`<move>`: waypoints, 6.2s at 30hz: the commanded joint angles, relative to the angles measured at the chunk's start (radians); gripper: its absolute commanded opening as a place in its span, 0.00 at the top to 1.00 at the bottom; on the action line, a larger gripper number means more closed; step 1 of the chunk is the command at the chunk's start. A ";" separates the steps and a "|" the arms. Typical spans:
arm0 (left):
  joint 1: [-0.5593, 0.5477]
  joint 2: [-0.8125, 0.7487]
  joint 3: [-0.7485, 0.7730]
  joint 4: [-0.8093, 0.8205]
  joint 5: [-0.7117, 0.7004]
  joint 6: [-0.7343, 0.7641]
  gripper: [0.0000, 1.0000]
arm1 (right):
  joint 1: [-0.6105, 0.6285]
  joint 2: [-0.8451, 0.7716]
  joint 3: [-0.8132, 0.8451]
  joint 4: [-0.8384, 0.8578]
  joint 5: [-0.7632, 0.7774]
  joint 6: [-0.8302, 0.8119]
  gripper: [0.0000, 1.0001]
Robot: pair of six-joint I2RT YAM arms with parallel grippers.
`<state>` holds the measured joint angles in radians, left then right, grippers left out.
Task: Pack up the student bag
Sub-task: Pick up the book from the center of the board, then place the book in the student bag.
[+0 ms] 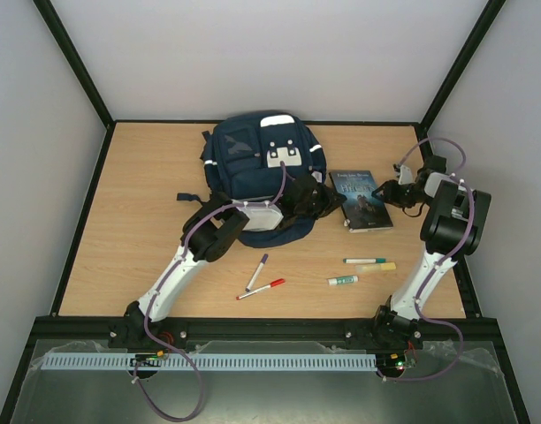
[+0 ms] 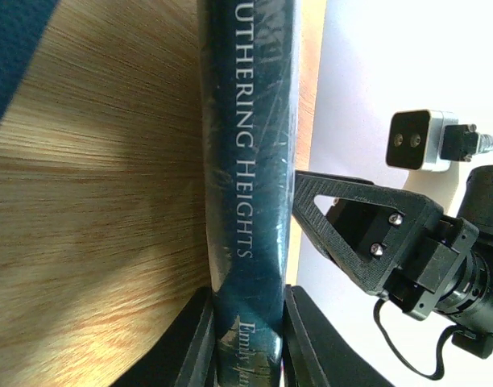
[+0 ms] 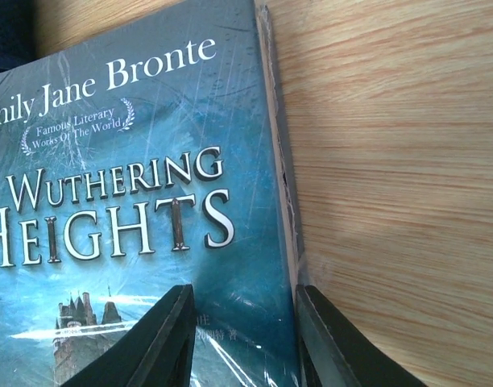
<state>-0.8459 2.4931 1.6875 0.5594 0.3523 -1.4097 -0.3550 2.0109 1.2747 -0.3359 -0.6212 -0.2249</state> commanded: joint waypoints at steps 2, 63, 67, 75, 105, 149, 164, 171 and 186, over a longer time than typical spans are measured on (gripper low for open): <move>-0.016 -0.098 0.006 0.180 0.057 0.016 0.98 | -0.006 0.007 -0.022 -0.316 -0.170 -0.034 0.63; 0.403 -1.023 -0.666 0.118 0.464 0.369 0.95 | 0.360 -0.574 -0.081 -0.232 -0.863 0.210 0.47; 0.401 -1.013 -0.668 0.097 0.454 0.386 0.87 | 0.360 -0.560 -0.072 -0.236 -0.893 0.217 0.52; 0.386 -0.978 -0.709 0.193 0.426 0.335 0.87 | 0.360 -0.540 -0.051 -0.255 -0.903 0.227 0.51; 0.477 -0.938 -0.635 -0.404 0.221 0.642 0.31 | 0.227 -0.588 -0.196 -0.037 -0.571 0.341 0.99; -0.048 -0.720 -0.408 -1.134 -0.619 1.571 0.49 | 0.097 -0.699 -0.350 -0.021 -0.467 0.174 0.99; -0.102 -0.634 -0.408 -1.027 -0.758 1.669 0.49 | 0.083 -0.696 -0.352 -0.020 -0.466 0.177 0.99; -0.142 -0.568 -0.438 -0.986 -0.849 1.698 0.51 | 0.075 -0.680 -0.351 -0.022 -0.474 0.182 0.99; -0.143 -0.647 -0.393 -0.834 -1.087 1.734 0.86 | 0.065 -0.703 -0.363 0.015 -0.409 0.267 0.99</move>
<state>-0.9894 1.9366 1.2671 -0.3656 -0.6231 0.2970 -0.2832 1.3434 0.8886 -0.3820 -0.9775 -0.0063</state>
